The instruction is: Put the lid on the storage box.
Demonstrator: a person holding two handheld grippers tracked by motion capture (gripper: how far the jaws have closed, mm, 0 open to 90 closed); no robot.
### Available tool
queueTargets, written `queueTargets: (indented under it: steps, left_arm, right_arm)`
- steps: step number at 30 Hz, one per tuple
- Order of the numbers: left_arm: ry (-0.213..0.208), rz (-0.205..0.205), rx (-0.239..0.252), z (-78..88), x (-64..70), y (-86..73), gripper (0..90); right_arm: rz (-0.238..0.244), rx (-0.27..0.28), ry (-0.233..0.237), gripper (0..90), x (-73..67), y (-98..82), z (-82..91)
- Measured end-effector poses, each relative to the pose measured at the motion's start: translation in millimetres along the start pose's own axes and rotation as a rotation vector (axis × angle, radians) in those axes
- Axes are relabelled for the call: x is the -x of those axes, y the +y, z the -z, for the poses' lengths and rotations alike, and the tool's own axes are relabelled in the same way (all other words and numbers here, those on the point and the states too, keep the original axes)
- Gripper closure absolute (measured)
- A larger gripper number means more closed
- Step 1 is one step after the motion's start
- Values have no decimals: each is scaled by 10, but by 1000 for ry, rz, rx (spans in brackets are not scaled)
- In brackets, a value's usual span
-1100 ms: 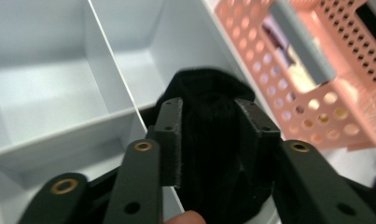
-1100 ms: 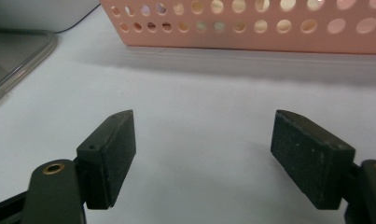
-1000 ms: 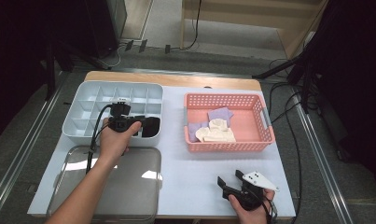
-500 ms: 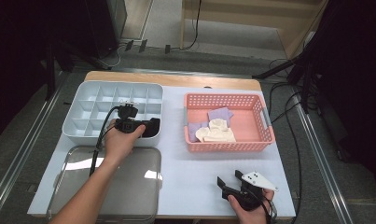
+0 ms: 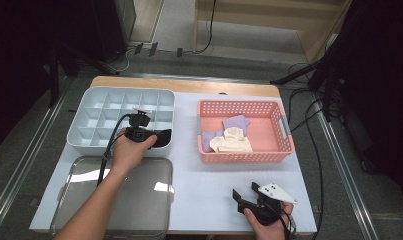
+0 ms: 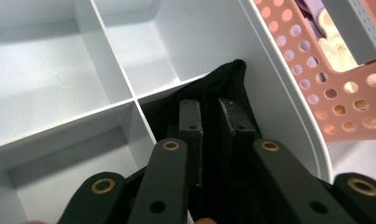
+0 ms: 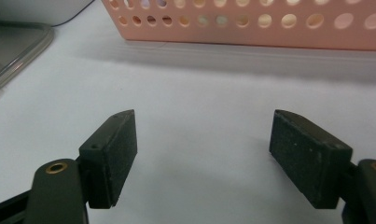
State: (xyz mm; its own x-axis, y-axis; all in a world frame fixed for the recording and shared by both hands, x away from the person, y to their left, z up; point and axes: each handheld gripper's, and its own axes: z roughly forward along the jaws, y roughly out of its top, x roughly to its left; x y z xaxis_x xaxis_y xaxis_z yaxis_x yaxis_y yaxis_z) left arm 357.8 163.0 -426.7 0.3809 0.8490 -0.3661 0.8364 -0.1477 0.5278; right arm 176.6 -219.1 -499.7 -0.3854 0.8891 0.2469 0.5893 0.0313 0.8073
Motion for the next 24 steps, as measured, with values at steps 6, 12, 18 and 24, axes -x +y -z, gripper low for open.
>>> queueTargets:
  steps: [6,12,18,24]
  left_arm:
    - [6,-17,112,66,6,-76,718]
    - [-12,-55,182,244,49,-141,485]
    - [-4,-75,260,401,89,-288,106]
    - [-20,-99,333,576,116,-479,91]
  right_arm:
    - [-6,8,3,235,7,-3,10]
    - [-14,23,3,235,19,-2,25]
    - [-5,29,0,231,9,-3,33]
    - [-18,32,3,232,24,9,48]
